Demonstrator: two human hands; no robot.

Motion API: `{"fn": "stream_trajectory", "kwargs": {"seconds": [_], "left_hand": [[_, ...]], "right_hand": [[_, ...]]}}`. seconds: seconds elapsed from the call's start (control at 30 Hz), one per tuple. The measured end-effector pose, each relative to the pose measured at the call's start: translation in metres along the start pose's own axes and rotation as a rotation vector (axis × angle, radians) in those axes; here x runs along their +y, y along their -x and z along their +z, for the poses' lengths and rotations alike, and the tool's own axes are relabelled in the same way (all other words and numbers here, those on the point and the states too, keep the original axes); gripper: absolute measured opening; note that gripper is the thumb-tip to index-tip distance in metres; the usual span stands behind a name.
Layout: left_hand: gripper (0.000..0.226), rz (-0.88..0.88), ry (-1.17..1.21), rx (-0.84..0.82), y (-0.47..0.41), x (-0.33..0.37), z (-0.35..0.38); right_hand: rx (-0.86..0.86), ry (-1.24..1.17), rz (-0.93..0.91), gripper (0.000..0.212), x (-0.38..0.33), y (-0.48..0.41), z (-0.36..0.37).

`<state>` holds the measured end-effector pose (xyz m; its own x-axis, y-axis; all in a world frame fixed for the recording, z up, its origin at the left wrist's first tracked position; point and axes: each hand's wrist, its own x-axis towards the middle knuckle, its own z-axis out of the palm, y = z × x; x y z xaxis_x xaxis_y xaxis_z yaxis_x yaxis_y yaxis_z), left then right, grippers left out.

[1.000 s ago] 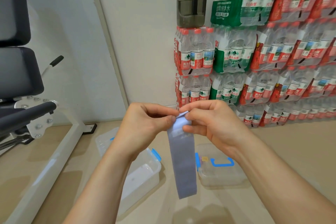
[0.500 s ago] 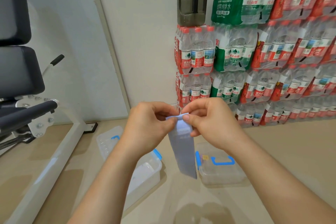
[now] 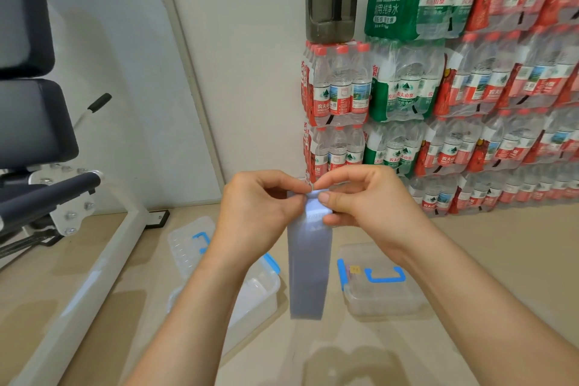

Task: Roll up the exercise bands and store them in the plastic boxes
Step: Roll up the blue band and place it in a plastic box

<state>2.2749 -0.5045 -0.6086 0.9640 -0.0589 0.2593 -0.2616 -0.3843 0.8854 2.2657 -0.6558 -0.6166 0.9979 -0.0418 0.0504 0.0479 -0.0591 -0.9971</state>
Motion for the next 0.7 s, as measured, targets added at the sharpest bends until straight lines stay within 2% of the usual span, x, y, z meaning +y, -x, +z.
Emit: {"fn": "stream_trajectory", "kwargs": {"seconds": [0.17, 0.33, 0.43, 0.57, 0.7], "left_hand": [[0.024, 0.001, 0.005, -0.001, 0.0011, 0.0007, 0.0011], [0.031, 0.098, -0.186, -0.007, 0.0018, -0.0014, 0.006], [0.028, 0.118, -0.229, -0.028, 0.0014, -0.0028, 0.007], [0.022, 0.022, -0.009, -0.004, 0.0006, -0.0005, 0.0059], [0.025, -0.07, 0.177, 0.001, 0.0013, 0.0016, 0.0078]], "right_hand": [[0.008, 0.013, 0.02, 0.014, 0.0006, 0.0014, 0.0004], [0.06, 0.213, -0.014, 0.014, 0.0021, -0.0006, -0.0015], [0.065, 0.231, -0.027, 0.014, 0.0004, -0.0011, -0.002], [0.06, 0.185, -0.048, 0.018, -0.0021, -0.0008, -0.0029], [0.038, 0.051, 0.032, 0.022, -0.004, -0.0006, -0.0042]]}}
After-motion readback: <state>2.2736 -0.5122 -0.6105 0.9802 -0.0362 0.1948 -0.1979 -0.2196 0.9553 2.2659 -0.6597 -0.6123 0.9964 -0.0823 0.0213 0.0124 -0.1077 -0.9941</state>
